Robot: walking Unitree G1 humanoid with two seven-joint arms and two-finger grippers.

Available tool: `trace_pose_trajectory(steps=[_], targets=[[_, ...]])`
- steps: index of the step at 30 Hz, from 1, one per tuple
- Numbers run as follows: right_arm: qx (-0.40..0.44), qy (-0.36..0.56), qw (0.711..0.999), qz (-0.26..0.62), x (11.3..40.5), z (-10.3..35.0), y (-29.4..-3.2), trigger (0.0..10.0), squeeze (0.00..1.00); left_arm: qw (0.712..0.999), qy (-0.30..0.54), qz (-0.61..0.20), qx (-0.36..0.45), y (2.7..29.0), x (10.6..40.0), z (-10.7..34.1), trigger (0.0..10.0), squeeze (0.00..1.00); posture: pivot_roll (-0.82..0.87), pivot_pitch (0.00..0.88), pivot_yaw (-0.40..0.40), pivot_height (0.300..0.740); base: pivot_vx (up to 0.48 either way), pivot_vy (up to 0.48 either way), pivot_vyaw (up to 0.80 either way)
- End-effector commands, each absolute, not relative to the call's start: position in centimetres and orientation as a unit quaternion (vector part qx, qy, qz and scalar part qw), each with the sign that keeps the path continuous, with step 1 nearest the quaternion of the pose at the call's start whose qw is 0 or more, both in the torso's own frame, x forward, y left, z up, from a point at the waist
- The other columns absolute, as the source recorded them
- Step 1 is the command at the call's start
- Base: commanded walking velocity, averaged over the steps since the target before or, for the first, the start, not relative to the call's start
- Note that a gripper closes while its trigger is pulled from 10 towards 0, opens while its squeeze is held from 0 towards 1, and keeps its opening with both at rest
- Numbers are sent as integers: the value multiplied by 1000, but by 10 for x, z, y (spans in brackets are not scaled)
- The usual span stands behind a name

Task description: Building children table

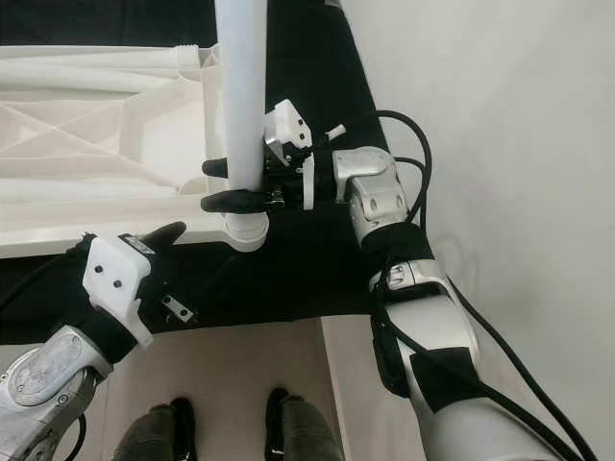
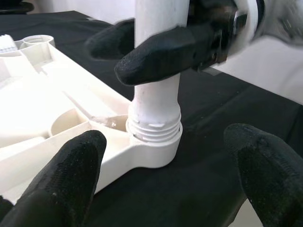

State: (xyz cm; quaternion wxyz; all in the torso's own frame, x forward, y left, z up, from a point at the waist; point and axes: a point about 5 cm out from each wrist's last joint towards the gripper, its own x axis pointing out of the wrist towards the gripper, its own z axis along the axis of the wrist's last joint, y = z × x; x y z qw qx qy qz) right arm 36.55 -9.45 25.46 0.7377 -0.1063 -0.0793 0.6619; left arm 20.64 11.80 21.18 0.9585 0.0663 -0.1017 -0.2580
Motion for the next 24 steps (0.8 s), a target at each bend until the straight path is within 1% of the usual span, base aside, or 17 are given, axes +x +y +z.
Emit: trace_pose_trajectory(steps=[1,2,3,4,5,6,7,8,9,15,16,18,19,20,21,22,24], targets=[[-89,-74,784,610,367,239,-101,0,0,958,-91,-265,68,118,204,208,10000,0,112,262,-148,740,0,0,0],[-89,-74,784,610,367,239,-101,0,0,958,-91,-265,68,118,204,208,10000,0,112,262,-148,740,0,0,0],[-68,-66,840,535,368,222,-101,0,0,957,-90,-266,67,118,203,208,10000,0,113,263,-144,740,0,0,0],[-68,-66,840,535,368,222,-101,0,0,957,-90,-266,67,118,203,208,10000,0,113,263,-144,740,0,0,0],[-60,-43,928,366,367,197,-107,0,0,957,-89,-267,67,119,203,209,10000,0,104,272,-130,740,0,0,0],[-60,-43,928,366,367,197,-107,0,0,957,-89,-267,67,119,203,209,10000,0,104,272,-130,740,0,0,0],[-55,-21,964,260,356,176,-114,0,0,957,-88,-269,67,120,203,209,10000,0,108,275,-127,740,0,0,0],[-42,-1,977,209,341,162,-114,0,0,956,-86,-272,67,120,203,208,10000,0,92,264,-112,740,0,0,0],[-36,3,977,212,333,158,-110,0,0,956,-86,-274,64,120,203,208,10000,0,86,260,-110,740,0,0,0],[-43,-8,964,260,340,165,-100,0,0,953,-85,-284,65,115,205,207,10000,0,103,264,-130,740,0,0,0],[-45,-7,961,271,341,166,-96,9961,0,953,-86,-283,66,116,205,207,10000,0,105,265,-129,740,0,0,0],[-45,-6,960,278,341,166,-94,9961,0,953,-86,-282,67,116,205,208,10000,0,105,264,-126,740,0,0,0],[-37,-8,952,305,338,168,-88,10000,1000,953,-87,-282,66,117,205,208,10000,0,102,261,-123,740,0,0,0],[-37,-8,952,305,338,168,-88,10000,1000,953,-87,-282,66,117,205,208,10000,0,102,261,-123,740,0,0,0],[-25,-14,940,341,336,171,-82,10000,1000,953,-87,-283,66,116,206,208,10000,0,99,263,-122,740,0,0,0],[-25,-14,940,341,336,171,-82,10000,1000,953,-87,-283,66,116,206,208,10000,0,99,263,-122,740,0,0,0],[-10,-35,923,383,331,184,-74,10000,1000,952,-87,-288,65,114,206,208,10000,0,98,261,-124,740,0,0,0]])
